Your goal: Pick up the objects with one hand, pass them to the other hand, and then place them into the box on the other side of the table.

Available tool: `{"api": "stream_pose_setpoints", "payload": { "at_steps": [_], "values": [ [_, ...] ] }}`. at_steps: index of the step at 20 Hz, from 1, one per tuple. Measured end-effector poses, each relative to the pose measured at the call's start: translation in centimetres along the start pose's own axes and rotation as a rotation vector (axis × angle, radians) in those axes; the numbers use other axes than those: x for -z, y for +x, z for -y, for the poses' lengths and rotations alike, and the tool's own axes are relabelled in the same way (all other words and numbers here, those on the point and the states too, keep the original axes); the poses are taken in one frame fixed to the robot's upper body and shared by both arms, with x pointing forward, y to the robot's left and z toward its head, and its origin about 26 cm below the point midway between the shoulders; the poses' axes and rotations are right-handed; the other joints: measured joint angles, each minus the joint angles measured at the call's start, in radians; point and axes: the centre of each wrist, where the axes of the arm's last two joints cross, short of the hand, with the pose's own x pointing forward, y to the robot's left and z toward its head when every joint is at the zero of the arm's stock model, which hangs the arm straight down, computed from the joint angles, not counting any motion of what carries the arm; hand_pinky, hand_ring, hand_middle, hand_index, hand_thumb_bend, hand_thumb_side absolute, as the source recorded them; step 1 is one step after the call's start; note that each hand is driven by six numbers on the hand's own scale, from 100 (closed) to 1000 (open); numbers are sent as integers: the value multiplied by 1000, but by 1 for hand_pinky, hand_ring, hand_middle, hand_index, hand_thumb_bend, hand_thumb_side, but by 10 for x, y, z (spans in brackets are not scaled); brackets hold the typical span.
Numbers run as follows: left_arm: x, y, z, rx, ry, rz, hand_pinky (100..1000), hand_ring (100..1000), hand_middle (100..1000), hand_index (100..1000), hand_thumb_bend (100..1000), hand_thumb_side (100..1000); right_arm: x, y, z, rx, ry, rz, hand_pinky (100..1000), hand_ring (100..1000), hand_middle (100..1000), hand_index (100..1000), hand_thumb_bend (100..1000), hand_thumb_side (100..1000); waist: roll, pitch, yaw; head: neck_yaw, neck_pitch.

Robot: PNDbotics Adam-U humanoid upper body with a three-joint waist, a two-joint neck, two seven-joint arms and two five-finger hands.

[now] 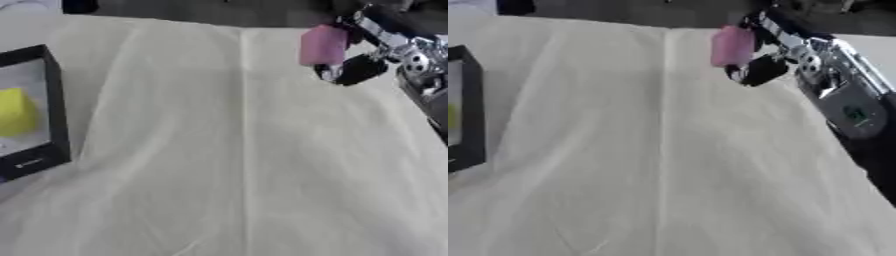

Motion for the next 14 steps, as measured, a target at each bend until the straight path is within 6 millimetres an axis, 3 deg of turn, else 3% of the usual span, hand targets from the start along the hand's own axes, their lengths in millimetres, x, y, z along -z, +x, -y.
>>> {"api": "stream_pose_setpoints", "payload": {
  "at_steps": [7, 14],
  "values": [
    [1, 3, 2, 102, -58, -57, 812, 721, 817, 903, 227, 970, -15, 35, -19, 17, -142, 66, 685, 575, 418, 503, 100, 100, 16, -6, -5, 37, 0],
    [8, 21, 15, 238, -279, -99, 814, 729, 818, 902, 232, 972, -21, 60, -44, -40, -312, 135, 688, 579, 430, 512, 126, 100, 23, -15, -6, 54, 1]
  ]
}}
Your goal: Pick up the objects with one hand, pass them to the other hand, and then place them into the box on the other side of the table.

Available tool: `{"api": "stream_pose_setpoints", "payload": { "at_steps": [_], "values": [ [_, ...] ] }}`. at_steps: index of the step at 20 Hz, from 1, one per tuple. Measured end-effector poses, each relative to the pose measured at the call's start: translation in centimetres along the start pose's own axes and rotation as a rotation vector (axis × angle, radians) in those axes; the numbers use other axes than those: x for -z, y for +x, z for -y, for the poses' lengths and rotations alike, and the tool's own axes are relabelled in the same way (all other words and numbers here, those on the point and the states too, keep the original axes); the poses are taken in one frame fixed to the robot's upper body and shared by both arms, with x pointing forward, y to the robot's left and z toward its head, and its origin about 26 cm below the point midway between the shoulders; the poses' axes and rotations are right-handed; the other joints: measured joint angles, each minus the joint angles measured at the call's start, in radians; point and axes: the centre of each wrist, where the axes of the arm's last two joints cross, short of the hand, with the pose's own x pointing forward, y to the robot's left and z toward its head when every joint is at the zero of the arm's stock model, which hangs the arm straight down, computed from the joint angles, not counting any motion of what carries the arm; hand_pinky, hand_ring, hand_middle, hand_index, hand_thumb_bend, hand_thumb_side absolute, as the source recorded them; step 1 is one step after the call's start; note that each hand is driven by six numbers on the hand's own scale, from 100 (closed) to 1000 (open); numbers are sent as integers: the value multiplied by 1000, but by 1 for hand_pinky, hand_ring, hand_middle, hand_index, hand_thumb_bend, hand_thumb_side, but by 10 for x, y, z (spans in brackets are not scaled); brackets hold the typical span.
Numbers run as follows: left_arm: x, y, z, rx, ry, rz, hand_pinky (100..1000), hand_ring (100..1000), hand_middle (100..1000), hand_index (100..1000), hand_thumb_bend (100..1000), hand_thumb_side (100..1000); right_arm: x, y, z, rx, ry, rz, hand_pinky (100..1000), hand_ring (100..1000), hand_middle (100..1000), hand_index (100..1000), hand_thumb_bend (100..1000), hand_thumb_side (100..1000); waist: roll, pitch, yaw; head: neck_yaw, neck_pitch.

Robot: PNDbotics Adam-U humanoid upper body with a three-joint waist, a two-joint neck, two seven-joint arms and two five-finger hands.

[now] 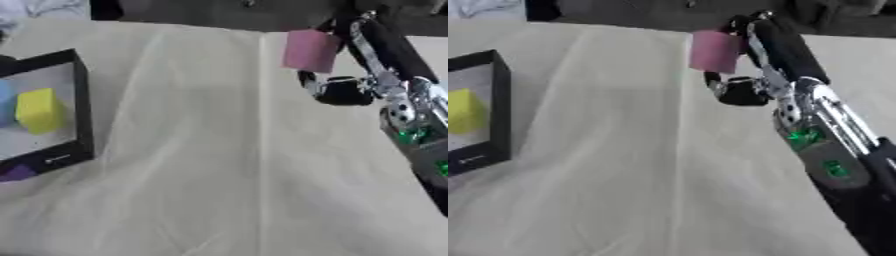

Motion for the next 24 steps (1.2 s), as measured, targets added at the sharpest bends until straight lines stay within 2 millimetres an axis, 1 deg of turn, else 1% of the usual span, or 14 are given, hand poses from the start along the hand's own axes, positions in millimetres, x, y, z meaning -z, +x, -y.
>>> {"api": "stream_pose_setpoints", "payload": {
  "at_steps": [5, 9, 10, 12, 17, 20, 22, 24],
  "values": [
    [6, 17, 8, 51, -143, -1, 822, 742, 821, 899, 260, 986, -6, 14, -15, -38, -71, 66, 702, 581, 439, 521, 165, 100, 3, -5, 2, 7, 4],
    [8, 26, 18, 96, -253, -23, 829, 751, 819, 897, 304, 969, -8, 23, -24, -65, -122, 119, 693, 576, 444, 524, 134, 100, 8, -7, 9, 9, 12],
    [8, 28, 21, 108, -277, -25, 830, 752, 818, 897, 308, 965, -9, 25, -27, -74, -134, 133, 664, 572, 446, 526, 126, 100, 9, -9, 11, 9, 14],
    [10, 35, 25, 137, -313, -17, 832, 754, 818, 897, 311, 962, -10, 28, -32, -90, -154, 156, 651, 569, 449, 528, 115, 100, 9, -9, 14, 9, 17],
    [13, 52, 35, 204, -381, 40, 844, 763, 821, 899, 304, 950, -11, 32, -45, -122, -192, 207, 693, 581, 453, 531, 105, 100, 10, -9, 19, 11, 18],
    [14, 62, 43, 244, -422, 68, 850, 769, 824, 903, 300, 945, -10, 36, -51, -132, -202, 235, 695, 582, 456, 535, 100, 100, 13, -11, 20, 13, 18],
    [14, 68, 48, 267, -447, 76, 864, 782, 834, 911, 311, 926, -10, 38, -55, -138, -211, 249, 698, 586, 461, 539, 100, 100, 14, -15, 21, 14, 19],
    [14, 73, 54, 289, -476, 72, 879, 795, 842, 918, 345, 892, -8, 42, -59, -144, -228, 265, 701, 589, 465, 544, 100, 100, 15, -19, 22, 16, 22]
  ]
}}
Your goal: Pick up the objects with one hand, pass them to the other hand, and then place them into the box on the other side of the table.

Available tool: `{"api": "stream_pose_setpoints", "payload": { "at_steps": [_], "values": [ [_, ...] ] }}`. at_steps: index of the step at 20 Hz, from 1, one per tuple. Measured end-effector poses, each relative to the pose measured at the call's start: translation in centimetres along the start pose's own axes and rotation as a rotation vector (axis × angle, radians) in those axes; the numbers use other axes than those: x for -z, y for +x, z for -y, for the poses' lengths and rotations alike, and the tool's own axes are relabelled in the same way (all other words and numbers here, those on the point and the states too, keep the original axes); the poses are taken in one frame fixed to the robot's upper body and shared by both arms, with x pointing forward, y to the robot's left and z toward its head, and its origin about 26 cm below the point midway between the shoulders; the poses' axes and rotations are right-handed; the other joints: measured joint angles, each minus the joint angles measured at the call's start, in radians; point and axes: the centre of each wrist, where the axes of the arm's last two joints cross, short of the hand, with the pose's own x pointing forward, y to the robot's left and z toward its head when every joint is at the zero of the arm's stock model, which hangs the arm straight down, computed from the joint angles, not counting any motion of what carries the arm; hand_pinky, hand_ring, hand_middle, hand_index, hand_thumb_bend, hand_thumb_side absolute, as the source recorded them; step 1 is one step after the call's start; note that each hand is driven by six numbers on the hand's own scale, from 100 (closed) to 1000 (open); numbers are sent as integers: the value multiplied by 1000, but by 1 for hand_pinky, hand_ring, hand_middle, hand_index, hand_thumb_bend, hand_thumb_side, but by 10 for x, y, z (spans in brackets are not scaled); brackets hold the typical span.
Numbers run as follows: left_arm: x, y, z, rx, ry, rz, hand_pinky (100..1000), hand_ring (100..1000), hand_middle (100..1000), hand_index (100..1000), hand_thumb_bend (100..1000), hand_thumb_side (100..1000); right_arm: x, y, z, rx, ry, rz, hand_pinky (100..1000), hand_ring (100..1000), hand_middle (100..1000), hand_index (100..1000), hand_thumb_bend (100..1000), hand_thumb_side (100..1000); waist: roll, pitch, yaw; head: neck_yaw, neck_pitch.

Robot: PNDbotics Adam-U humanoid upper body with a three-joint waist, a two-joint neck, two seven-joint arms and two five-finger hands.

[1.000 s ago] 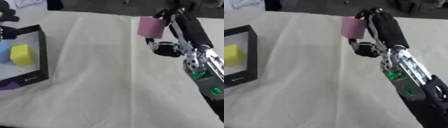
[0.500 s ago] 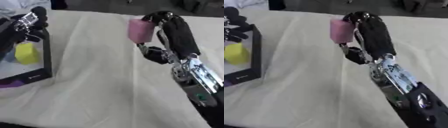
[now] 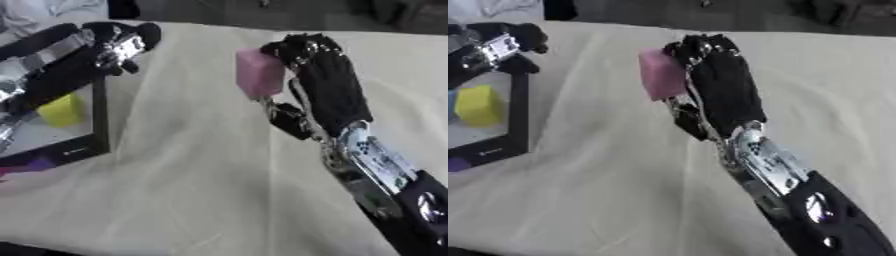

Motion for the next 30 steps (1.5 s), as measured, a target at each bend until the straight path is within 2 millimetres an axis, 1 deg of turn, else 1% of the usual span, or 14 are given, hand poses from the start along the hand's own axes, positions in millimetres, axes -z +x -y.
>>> {"api": "stream_pose_setpoints", "payload": {
  "at_steps": [2, 6, 14, 18, 22, 25, 30],
  "values": [
    [2, 6, 3, 20, -28, -10, 890, 803, 844, 920, 371, 856, 1, 3, -4, -9, -13, 12, 701, 588, 467, 546, 100, 100, 0, -2, 0, 1, 4],
    [5, 14, 7, 66, -53, -31, 912, 822, 845, 922, 443, 742, 3, 9, -13, -28, -34, 27, 700, 586, 473, 552, 100, 100, 2, -3, 1, 1, 5],
    [10, 32, 15, 183, -61, -21, 946, 850, 857, 930, 493, 634, 3, 19, -28, -48, -28, 57, 691, 588, 479, 558, 105, 100, 6, -3, 7, -2, 5],
    [13, 38, 19, 238, -48, -20, 957, 861, 859, 933, 533, 603, 7, 26, -28, -53, -52, 86, 689, 589, 481, 560, 117, 100, 10, -7, 7, -4, 6],
    [21, 36, 24, 281, -48, -30, 964, 868, 861, 934, 557, 605, 10, 32, -28, -47, -66, 102, 689, 588, 483, 563, 138, 100, 12, -10, 7, -4, 6],
    [27, 33, 28, 289, -71, -51, 968, 870, 862, 935, 550, 607, 12, 35, -27, -44, -77, 106, 690, 589, 484, 565, 148, 100, 12, -10, 7, -4, 8],
    [34, 26, 28, 285, -66, -88, 970, 870, 865, 936, 499, 615, 11, 36, -28, -47, -96, 121, 678, 584, 483, 564, 178, 100, 12, -10, 7, 1, 8]
  ]
}}
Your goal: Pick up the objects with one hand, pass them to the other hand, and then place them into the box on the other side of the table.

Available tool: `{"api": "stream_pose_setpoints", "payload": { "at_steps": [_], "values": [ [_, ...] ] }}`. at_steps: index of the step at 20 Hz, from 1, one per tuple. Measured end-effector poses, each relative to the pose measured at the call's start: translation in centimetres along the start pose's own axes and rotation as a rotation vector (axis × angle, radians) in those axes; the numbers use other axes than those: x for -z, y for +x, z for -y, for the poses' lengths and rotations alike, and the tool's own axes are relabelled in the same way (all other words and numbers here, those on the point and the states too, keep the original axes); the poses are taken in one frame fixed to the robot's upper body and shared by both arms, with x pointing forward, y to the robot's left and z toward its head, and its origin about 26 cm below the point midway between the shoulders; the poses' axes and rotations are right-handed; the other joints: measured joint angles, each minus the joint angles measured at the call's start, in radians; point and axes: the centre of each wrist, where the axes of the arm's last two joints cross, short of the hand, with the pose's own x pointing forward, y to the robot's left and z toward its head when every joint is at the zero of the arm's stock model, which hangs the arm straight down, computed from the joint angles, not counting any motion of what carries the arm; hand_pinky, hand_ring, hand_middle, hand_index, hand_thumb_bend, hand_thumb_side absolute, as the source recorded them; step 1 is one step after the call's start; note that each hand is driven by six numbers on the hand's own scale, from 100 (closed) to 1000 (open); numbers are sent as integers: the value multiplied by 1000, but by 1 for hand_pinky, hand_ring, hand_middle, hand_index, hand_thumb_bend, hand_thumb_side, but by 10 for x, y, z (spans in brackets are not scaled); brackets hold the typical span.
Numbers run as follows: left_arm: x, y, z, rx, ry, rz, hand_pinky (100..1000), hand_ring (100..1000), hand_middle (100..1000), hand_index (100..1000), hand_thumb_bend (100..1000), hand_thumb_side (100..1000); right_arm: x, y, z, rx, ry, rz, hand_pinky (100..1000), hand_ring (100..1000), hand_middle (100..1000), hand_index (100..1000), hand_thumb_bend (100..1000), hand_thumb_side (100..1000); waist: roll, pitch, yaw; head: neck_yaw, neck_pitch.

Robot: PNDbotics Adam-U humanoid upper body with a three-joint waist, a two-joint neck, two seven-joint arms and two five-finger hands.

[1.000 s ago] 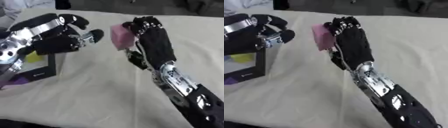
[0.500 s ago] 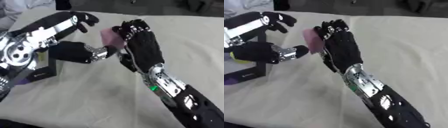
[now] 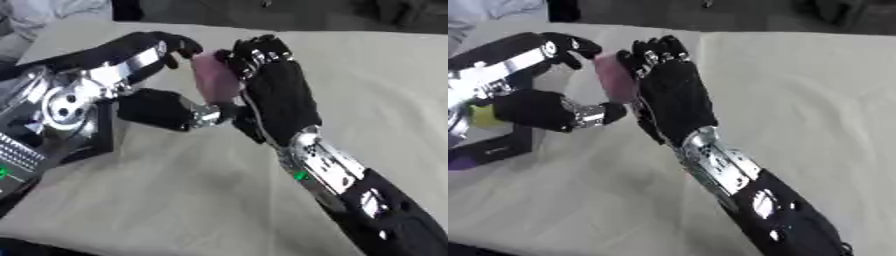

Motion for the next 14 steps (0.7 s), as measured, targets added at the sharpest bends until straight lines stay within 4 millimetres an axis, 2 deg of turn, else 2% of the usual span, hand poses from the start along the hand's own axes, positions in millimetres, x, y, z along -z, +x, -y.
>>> {"api": "stream_pose_setpoints", "payload": {
  "at_steps": [6, 14],
  "values": [
    [6, -5, 1, -23, 28, -59, 971, 865, 864, 936, 462, 594, -1, 2, 0, 0, -58, 5, 675, 582, 481, 561, 194, 100, 0, 0, 1, 4, -1],
    [11, -7, 5, -61, 26, -95, 973, 869, 852, 924, 496, 613, -2, 4, -3, 13, -96, 37, 683, 584, 481, 561, 213, 100, -1, 0, 0, 9, -4]
  ]
}}
